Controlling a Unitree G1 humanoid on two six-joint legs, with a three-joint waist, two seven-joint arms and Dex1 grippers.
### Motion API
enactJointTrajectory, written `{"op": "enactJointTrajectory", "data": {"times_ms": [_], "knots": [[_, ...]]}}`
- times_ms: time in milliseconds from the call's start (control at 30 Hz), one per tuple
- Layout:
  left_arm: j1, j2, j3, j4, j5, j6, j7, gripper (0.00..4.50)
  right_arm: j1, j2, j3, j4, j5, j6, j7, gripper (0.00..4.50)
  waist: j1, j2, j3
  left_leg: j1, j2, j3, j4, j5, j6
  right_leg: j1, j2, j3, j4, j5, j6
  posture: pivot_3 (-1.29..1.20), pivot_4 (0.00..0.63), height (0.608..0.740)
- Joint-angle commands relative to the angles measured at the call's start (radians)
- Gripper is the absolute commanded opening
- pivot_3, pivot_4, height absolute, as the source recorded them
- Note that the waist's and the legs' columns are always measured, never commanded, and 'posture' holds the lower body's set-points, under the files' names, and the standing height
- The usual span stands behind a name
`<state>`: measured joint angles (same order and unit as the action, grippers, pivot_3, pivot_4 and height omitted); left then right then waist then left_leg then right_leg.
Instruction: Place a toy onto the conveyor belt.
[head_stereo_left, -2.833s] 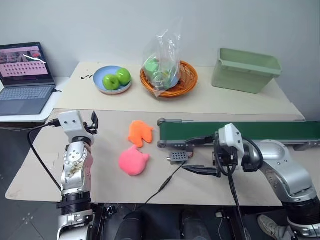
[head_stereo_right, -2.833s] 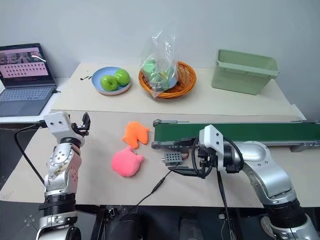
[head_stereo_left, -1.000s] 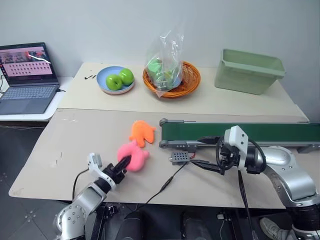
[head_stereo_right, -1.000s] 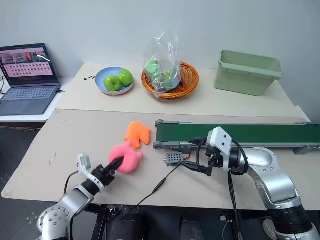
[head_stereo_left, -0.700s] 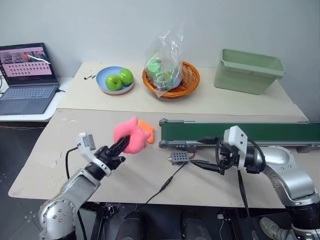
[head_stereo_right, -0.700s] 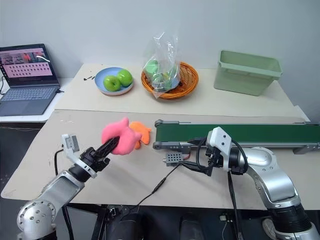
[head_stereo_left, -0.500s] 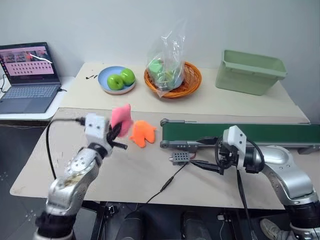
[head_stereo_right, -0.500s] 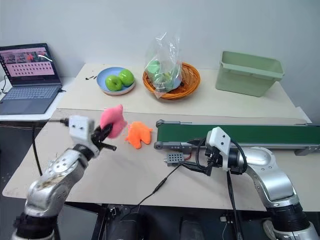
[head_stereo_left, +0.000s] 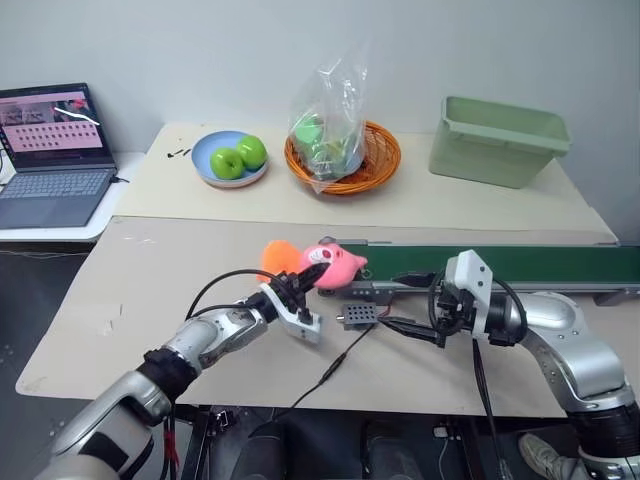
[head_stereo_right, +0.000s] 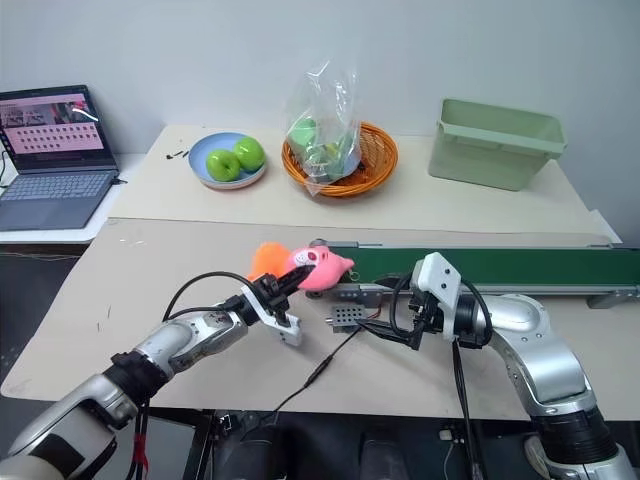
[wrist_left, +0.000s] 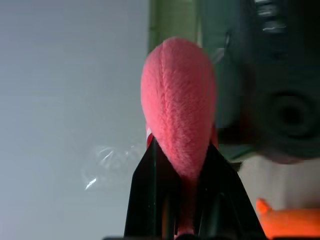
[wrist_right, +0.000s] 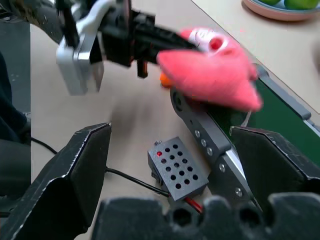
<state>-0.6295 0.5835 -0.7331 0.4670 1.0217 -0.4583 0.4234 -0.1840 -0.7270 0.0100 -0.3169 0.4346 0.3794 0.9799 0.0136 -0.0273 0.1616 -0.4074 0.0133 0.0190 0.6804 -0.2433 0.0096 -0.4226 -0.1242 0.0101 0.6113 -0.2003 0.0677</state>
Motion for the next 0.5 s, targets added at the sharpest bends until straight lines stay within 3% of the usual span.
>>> {"op": "enactJointTrajectory", "data": {"times_ms": [33, 333, 367, 400, 500], "knots": [[-0.093, -0.032, -0.022, 0.147, 0.068, -0.046, 0.096, 0.03, 0.002, 0.002, -0.045, -0.048, 0.024, -0.004, -0.016, 4.50, 0.001, 0.000, 0.000, 0.000, 0.000, 0.000, 0.001, 0.000, 0.000, 0.001, 0.000, 0.000, 0.000, 0.000, 0.000, 0.00, 0.150, 0.715], [-0.188, -0.085, -0.044, 0.287, 0.113, -0.101, 0.201, 0.03, 0.021, 0.007, -0.049, -0.059, 0.023, -0.007, -0.035, 4.50, -0.003, 0.000, 0.000, 0.000, 0.000, 0.000, 0.001, 0.000, 0.000, 0.000, -0.001, 0.000, 0.000, 0.000, 0.001, 0.00, 0.150, 0.715], [-0.189, -0.086, -0.043, 0.290, 0.113, -0.108, 0.207, 0.84, 0.020, 0.008, -0.047, -0.058, 0.023, -0.007, -0.036, 4.50, -0.003, 0.000, 0.000, 0.000, 0.000, 0.000, 0.001, 0.000, 0.000, 0.000, -0.001, 0.000, 0.000, 0.000, 0.001, 0.00, 0.150, 0.715], [-0.189, -0.086, -0.038, 0.292, 0.109, -0.118, 0.210, 0.99, 0.019, 0.009, -0.046, -0.058, 0.022, -0.008, -0.037, 4.50, -0.002, 0.000, 0.000, 0.000, 0.000, 0.000, 0.001, 0.000, 0.000, 0.000, -0.001, 0.000, 0.000, 0.000, 0.001, 0.00, 0.150, 0.715], [-0.186, -0.089, -0.017, 0.299, 0.092, -0.113, 0.199, 2.06, 0.014, 0.013, -0.041, -0.051, 0.017, -0.014, -0.037, 4.50, -0.001, 0.000, 0.000, 0.000, 0.000, 0.000, 0.001, 0.000, 0.000, 0.000, -0.001, 0.000, 0.001, 0.000, 0.001, 0.00, 0.150, 0.715]]}}
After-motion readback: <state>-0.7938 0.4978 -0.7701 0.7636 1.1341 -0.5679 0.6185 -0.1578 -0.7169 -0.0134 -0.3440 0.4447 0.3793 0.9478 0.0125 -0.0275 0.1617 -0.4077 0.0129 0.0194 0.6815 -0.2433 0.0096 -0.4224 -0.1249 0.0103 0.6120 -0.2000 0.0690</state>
